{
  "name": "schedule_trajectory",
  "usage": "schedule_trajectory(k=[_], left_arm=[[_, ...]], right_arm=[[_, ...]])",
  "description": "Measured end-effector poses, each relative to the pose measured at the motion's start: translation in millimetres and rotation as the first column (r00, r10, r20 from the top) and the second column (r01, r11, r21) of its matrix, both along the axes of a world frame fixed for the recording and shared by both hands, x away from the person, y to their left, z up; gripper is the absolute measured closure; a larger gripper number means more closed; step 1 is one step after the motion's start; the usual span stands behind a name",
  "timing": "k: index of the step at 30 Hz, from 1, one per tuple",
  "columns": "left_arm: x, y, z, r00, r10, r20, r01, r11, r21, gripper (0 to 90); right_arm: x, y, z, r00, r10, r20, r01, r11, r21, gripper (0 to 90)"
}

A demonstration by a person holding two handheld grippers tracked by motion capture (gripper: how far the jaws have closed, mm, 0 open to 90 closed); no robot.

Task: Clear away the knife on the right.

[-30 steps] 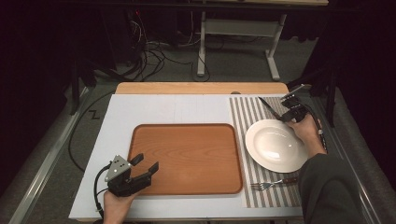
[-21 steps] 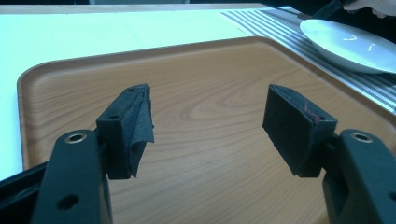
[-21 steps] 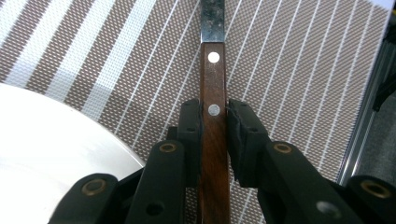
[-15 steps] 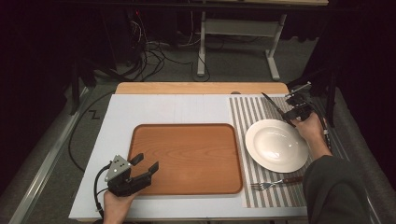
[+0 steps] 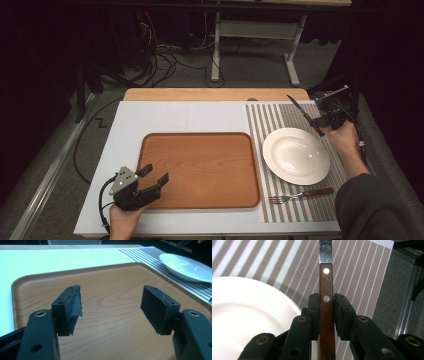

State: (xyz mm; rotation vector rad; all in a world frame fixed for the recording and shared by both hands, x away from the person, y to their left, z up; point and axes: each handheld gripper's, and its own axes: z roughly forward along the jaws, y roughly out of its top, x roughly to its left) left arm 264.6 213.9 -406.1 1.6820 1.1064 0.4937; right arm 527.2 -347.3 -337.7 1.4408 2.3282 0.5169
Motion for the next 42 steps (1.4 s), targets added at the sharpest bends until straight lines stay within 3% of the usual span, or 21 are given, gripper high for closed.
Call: schedule_trajectory(k=[7, 24, 29, 38, 42], left_arm=[[-1.4, -0.6, 0.7, 1.0000, -0.006, 0.004, 0.006, 1.0000, 0.001, 33.4], [-2.0, -0.5, 1.0, 1.0000, -0.004, 0.005, 0.004, 1.0000, 0.003, 33.4], [-3.1, -4.9, 1.3, 0.9998, -0.003, 0.018, 0.002, 0.9983, 0.058, 33.4], [-2.5, -4.6, 1.0, 0.9998, -0.006, 0.019, 0.005, 0.9983, 0.058, 33.2], [-3.6, -4.6, 0.5, 0.9998, -0.008, 0.018, 0.007, 0.9979, 0.064, 33.2]], right_arm=[[-21.1, 4.9, 9.3, 0.9996, 0.020, 0.021, -0.021, 0.999, 0.048, 77.3], [-69.1, 18.0, 14.3, 0.9953, 0.089, 0.039, -0.092, 0.994, 0.061, 77.2], [-82.0, 26.2, 16.3, 0.9913, 0.120, 0.054, -0.124, 0.990, 0.068, 77.2], [-97.6, 38.4, 12.7, 0.9876, 0.148, 0.051, -0.154, 0.981, 0.115, 77.2], [-102.8, 43.5, 12.2, 0.9860, 0.160, 0.047, -0.165, 0.980, 0.113, 77.2]])
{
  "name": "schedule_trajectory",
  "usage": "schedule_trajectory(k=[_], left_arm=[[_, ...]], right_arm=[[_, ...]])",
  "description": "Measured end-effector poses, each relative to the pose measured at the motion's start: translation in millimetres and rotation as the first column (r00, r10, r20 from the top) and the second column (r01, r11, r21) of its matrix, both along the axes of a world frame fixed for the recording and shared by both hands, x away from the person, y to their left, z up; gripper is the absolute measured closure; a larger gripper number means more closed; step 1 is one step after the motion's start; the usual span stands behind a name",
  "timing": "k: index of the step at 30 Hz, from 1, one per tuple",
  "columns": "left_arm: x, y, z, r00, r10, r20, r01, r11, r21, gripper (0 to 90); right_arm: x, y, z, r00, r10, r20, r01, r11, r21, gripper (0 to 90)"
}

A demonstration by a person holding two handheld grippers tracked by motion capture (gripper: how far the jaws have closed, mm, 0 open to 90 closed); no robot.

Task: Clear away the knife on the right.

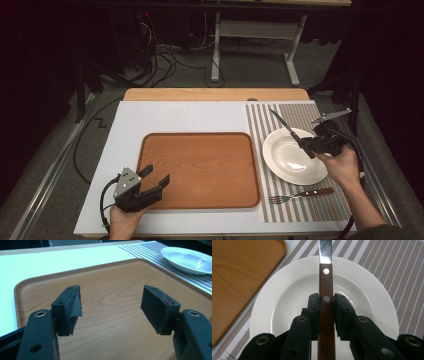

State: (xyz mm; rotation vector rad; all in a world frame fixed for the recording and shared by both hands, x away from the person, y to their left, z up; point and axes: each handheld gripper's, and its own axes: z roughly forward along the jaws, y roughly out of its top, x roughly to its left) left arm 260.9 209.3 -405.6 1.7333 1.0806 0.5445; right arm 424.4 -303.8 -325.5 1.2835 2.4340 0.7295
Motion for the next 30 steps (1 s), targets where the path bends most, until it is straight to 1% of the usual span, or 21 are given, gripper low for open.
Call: schedule_trajectory(k=[3, 5, 7, 10, 13, 16, 20, 24, 26, 28, 29, 30], left_arm=[[0.5, 0.8, 0.0, 1.0000, -0.001, -0.002, 0.001, 1.0000, -0.006, 33.2], [0.7, 1.4, 0.5, 1.0000, -0.001, -0.001, 0.001, 0.9998, -0.019, 33.2], [0.9, 1.8, 0.4, 1.0000, -0.003, -0.004, 0.003, 0.9995, -0.031, 33.2], [1.4, 1.3, -0.3, 1.0000, 0.003, -0.009, -0.003, 0.9995, -0.031, 33.2], [-0.1, 1.5, 0.6, 1.0000, 0.001, -0.002, -0.002, 0.9995, -0.030, 33.2], [0.0, 2.1, 0.4, 1.0000, 0.000, -0.001, -0.001, 0.9995, -0.031, 33.3], [1.4, 2.3, 0.5, 1.0000, -0.005, -0.003, 0.005, 0.9996, -0.030, 33.3], [-0.1, 1.1, 0.8, 1.0000, -0.007, 0.004, 0.007, 0.9997, -0.025, 33.2], [0.1, 1.2, 0.4, 1.0000, -0.006, 0.002, 0.006, 0.9997, -0.024, 33.3], [0.7, 1.2, 0.2, 1.0000, -0.002, -0.001, 0.002, 0.9997, -0.023, 33.3], [0.6, 1.2, 0.3, 1.0000, -0.001, 0.000, 0.001, 0.9997, -0.024, 33.2], [0.4, 1.3, 0.5, 1.0000, -0.002, 0.000, 0.002, 0.9997, -0.023, 33.3]], right_arm=[[-6.8, 6.3, -0.7, 0.9998, 0.018, 0.006, -0.018, 1.000, 0.000, 77.2], [-11.3, 11.5, -1.2, 0.9995, 0.031, 0.007, -0.031, 1.000, -0.007, 77.2], [-16.0, 16.4, -0.3, 0.9989, 0.046, 0.011, -0.046, 0.999, -0.002, 77.2], [-22.9, 23.4, 2.9, 0.9974, 0.070, 0.016, -0.070, 0.998, -0.002, 77.2], [-28.7, 31.4, 2.5, 0.9955, 0.094, 0.012, -0.094, 0.996, 0.007, 77.2], [-31.2, 40.5, -0.6, 0.9929, 0.119, 0.000, -0.119, 0.993, 0.013, 77.2], [-32.1, 55.5, -5.8, 0.9877, 0.155, -0.019, -0.155, 0.988, 0.006, 77.2], [-38.2, 69.2, -10.4, 0.9826, 0.185, -0.014, -0.185, 0.983, 0.002, 77.2], [-41.7, 73.9, -12.8, 0.9800, 0.199, -0.014, -0.199, 0.980, 0.008, 77.2], [-45.0, 78.0, -15.3, 0.9777, 0.210, -0.011, -0.210, 0.978, -0.001, 77.2], [-47.2, 79.9, -16.3, 0.9783, 0.207, -0.015, -0.207, 0.978, -0.001, 77.2], [-48.4, 81.1, -17.5, 0.9765, 0.215, -0.014, -0.215, 0.977, 0.001, 77.2]])
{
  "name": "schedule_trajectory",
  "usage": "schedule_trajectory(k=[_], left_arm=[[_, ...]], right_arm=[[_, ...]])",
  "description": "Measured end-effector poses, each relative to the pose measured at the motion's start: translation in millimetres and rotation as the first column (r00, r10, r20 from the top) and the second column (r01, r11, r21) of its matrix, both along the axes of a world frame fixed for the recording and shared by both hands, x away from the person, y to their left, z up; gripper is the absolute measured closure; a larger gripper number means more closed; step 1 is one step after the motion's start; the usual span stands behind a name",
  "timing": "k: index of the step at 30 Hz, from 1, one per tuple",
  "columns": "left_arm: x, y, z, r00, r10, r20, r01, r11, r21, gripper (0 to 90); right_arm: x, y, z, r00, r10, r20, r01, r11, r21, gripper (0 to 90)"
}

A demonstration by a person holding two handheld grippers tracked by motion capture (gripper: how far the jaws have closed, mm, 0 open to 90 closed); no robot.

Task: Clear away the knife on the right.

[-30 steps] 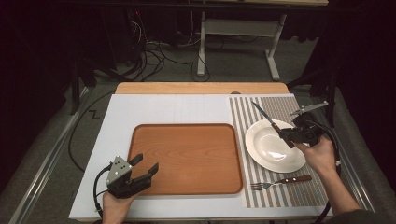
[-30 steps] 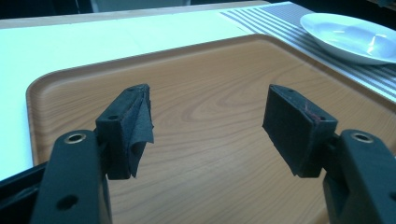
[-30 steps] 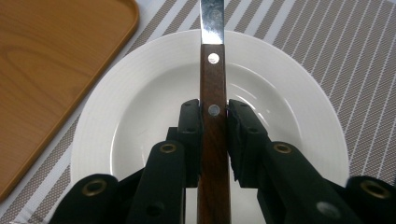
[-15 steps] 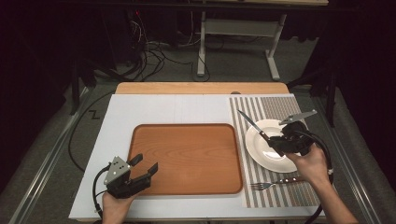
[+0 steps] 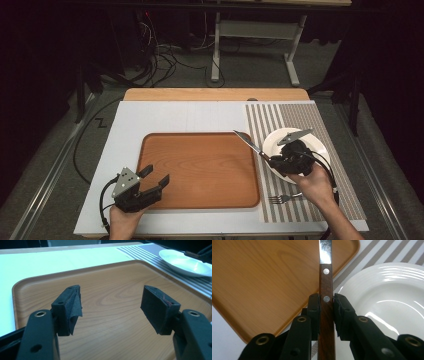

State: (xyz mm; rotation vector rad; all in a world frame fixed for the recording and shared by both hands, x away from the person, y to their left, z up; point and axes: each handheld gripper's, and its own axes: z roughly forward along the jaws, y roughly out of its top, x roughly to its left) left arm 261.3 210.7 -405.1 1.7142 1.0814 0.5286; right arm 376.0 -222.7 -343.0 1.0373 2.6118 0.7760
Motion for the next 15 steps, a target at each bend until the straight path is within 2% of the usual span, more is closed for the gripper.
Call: schedule_trajectory(k=[6, 15], left_arm=[[0.9, 1.9, -0.7, 1.0000, 0.002, -0.008, -0.002, 0.9997, -0.023, 33.3], [0.5, 0.6, -0.6, 1.0000, -0.003, -0.007, 0.003, 0.9998, -0.019, 33.3]], right_arm=[[-6.1, 5.8, -8.4, 0.9998, 0.018, -0.011, -0.018, 1.000, 0.019, 77.2], [-10.8, 22.4, -21.4, 0.9986, 0.047, -0.025, -0.046, 0.998, 0.031, 77.2]])
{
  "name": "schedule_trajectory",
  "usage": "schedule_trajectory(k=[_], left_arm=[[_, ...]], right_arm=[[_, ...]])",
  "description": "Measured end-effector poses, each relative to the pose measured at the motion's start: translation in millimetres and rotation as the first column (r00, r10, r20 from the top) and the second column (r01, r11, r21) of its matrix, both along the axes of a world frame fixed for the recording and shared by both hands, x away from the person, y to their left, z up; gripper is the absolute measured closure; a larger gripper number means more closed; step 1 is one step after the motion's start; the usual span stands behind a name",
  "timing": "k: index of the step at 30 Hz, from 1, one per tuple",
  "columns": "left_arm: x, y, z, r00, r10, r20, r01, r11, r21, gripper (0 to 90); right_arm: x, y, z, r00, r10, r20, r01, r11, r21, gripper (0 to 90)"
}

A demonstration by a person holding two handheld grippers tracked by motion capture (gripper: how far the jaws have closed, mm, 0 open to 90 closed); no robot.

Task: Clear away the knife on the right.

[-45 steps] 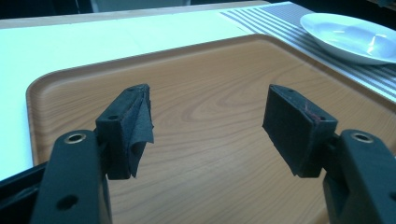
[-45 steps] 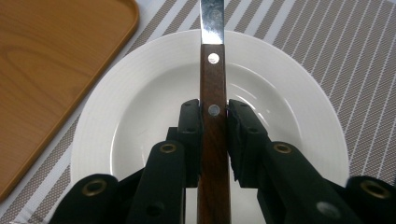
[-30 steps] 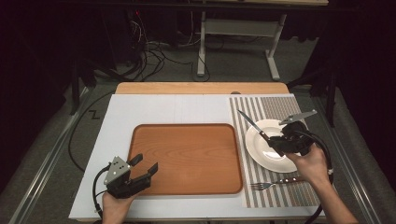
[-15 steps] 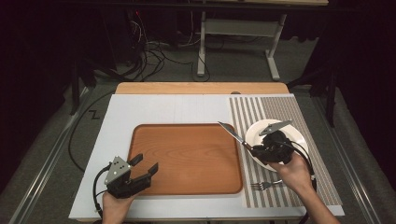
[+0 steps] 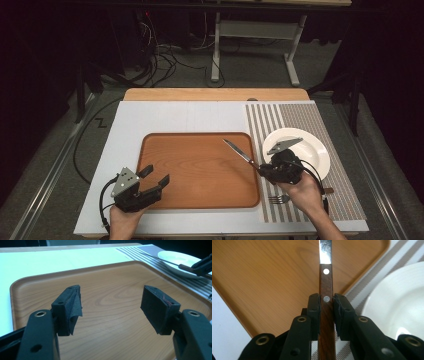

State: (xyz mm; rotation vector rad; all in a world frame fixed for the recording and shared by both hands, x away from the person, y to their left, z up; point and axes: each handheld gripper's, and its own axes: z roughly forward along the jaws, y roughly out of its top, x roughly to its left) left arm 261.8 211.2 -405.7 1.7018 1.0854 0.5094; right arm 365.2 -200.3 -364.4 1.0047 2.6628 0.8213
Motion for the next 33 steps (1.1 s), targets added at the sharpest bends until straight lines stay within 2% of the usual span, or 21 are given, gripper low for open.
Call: schedule_trajectory(k=[10, 14, 17, 21, 29, 33], left_arm=[[-1.0, 0.1, 0.1, 1.0000, 0.000, 0.003, 0.000, 1.0000, -0.004, 33.2], [1.9, 1.5, -0.3, 1.0000, 0.002, -0.004, -0.002, 1.0000, -0.009, 33.3], [3.0, 2.5, -0.3, 1.0000, 0.001, -0.009, -0.001, 0.9998, -0.019, 33.3], [0.1, 1.7, 0.5, 1.0000, -0.001, 0.001, 0.001, 0.9999, -0.014, 33.3], [-0.1, 1.4, 0.8, 1.0000, -0.005, 0.003, 0.005, 0.9999, -0.015, 33.3], [-0.1, 0.6, 0.9, 0.9999, -0.013, 0.003, 0.013, 0.9999, -0.009, 33.3]], right_arm=[[0.6, 20.3, -11.3, 0.9993, 0.023, -0.030, -0.024, 1.000, -0.016, 77.2], [1.2, 33.0, -18.1, 0.9982, 0.048, -0.036, -0.049, 0.998, -0.045, 77.2], [3.5, 39.8, -23.9, 0.9972, 0.055, -0.051, -0.057, 0.997, -0.044, 77.1], [2.6, 48.8, -30.7, 0.9958, 0.068, -0.061, -0.072, 0.996, -0.061, 77.1], [-0.1, 55.9, -37.8, 0.9951, 0.072, -0.068, -0.078, 0.993, -0.089, 76.8], [-2.5, 55.9, -38.1, 0.9959, 0.077, -0.048, -0.082, 0.991, -0.108, 76.4]])
